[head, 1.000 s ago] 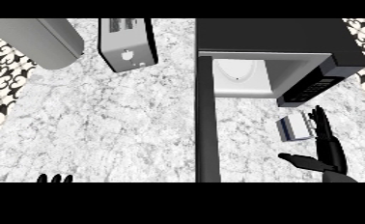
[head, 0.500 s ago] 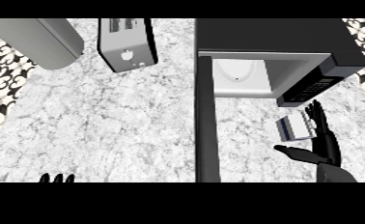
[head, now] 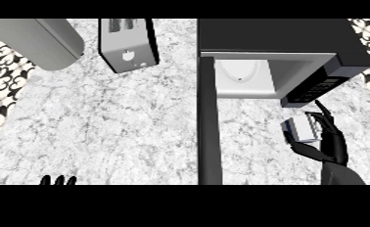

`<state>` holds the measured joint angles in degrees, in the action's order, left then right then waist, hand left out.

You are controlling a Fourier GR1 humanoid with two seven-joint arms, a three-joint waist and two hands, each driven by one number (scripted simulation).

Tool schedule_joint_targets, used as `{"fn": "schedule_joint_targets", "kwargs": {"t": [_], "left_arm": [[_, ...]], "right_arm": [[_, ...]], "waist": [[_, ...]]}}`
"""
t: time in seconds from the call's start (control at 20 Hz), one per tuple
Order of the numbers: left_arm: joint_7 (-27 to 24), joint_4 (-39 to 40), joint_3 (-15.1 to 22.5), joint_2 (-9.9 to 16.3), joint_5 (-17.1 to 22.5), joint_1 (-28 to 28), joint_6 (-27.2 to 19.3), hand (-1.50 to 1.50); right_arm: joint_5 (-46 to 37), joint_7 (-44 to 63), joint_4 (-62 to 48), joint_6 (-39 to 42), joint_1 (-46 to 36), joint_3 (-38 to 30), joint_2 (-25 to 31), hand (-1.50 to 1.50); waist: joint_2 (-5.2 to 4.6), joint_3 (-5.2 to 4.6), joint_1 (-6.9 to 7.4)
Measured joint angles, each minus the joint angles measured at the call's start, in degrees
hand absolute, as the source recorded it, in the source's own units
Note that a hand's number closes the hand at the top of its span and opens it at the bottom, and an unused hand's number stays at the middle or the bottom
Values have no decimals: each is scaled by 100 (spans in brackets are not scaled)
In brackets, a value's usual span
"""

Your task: Pick up the milk, place it into the microwave and close the microwave

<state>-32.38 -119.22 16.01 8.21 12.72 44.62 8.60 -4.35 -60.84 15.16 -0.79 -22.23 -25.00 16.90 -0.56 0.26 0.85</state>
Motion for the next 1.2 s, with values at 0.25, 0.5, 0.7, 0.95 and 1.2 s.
{"fn": "schedule_joint_targets", "kwargs": {"t": [0.25, 0.5, 0.7, 0.95, 1.2], "left_arm": [[19, -8, -74, 58, 91, 17, 40, -150], [-129, 85, -92, 88, 91, 93, 115, -150], [-205, 109, -68, 99, 44, 184, 124, -150], [-188, 7, -41, 82, 83, 248, 101, -150], [-187, 65, -34, 33, 65, 189, 47, -150]], "right_arm": [[129, -74, -44, -188, -67, -167, -105, 150], [198, -183, 45, -425, -80, -225, -495, 150], [267, -215, 187, -422, -45, -222, -721, 150], [320, -127, 443, -407, 33, -160, -853, 150], [244, -63, 1029, -381, 293, 90, -985, 150]], "waist": [[-10, 0, -8], [-6, -7, -25], [-6, 7, -53], [-11, 37, -98], [36, 15, -161]]}}
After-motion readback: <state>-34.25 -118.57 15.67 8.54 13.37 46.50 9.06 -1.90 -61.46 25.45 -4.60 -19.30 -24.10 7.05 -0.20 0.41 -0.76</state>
